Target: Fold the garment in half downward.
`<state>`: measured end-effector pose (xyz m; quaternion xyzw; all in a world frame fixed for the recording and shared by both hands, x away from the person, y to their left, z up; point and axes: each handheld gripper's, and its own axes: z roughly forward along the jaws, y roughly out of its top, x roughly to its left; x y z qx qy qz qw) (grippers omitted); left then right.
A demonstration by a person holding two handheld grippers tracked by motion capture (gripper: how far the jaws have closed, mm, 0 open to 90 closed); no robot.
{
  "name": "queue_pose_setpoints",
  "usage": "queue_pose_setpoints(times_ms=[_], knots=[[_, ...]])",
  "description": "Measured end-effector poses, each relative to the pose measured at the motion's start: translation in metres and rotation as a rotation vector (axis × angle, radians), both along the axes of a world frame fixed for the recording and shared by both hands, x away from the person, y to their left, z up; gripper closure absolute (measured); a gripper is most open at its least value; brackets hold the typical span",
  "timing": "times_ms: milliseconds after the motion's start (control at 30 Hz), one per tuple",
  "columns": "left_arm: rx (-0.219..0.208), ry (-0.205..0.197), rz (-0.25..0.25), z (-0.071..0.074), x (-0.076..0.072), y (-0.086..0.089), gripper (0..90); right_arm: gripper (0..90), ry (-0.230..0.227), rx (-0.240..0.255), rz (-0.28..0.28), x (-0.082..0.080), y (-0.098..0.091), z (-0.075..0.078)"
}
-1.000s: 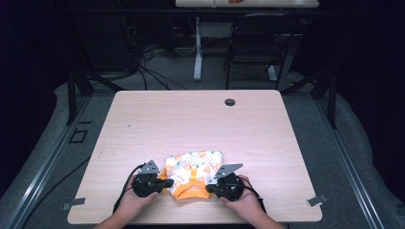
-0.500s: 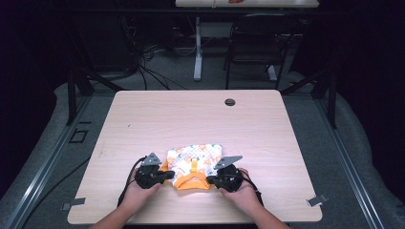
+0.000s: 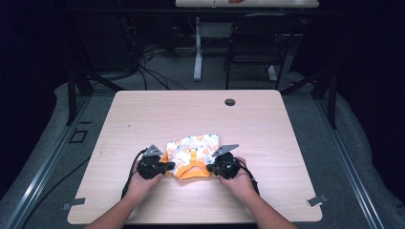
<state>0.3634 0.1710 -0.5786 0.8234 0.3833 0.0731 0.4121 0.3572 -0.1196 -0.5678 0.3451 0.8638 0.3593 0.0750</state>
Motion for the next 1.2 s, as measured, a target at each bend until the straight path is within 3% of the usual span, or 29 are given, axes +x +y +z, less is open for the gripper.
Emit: queue_pose_setpoints(times_ms=[133, 333, 467, 600, 867, 967, 1200], knots=[[-0.031, 0.009, 0.029, -0.002, 0.006, 0.002, 89.9, 90.0, -0.007, -0.014, -0.015, 0.009, 0.002, 0.001], [-0.007, 0.01, 0.043, 0.0, 0.017, 0.0, 89.8, 90.0, -0.007, -0.012, -0.034, 0.019, 0.004, 0.001], [-0.03, 0.019, 0.068, -0.001, 0.019, 0.001, 89.8, 90.0, -0.007, -0.001, -0.05, 0.024, 0.005, 0.0], [-0.025, 0.017, 0.073, 0.001, 0.017, 0.0, 89.5, 89.4, -0.01, 0.0, -0.057, 0.025, 0.005, 0.001], [-0.051, -0.014, 0.05, 0.017, 0.005, 0.007, 86.0, 87.9, -0.061, 0.064, -0.046, 0.009, -0.002, 0.024], [-0.073, -0.023, 0.055, 0.023, 0.0, 0.011, 84.5, 87.2, -0.08, 0.068, -0.041, 0.002, -0.008, 0.031], [-0.04, -0.047, 0.063, 0.03, -0.013, 0.022, 78.9, 84.6, -0.097, 0.066, -0.045, -0.014, -0.02, 0.041]])
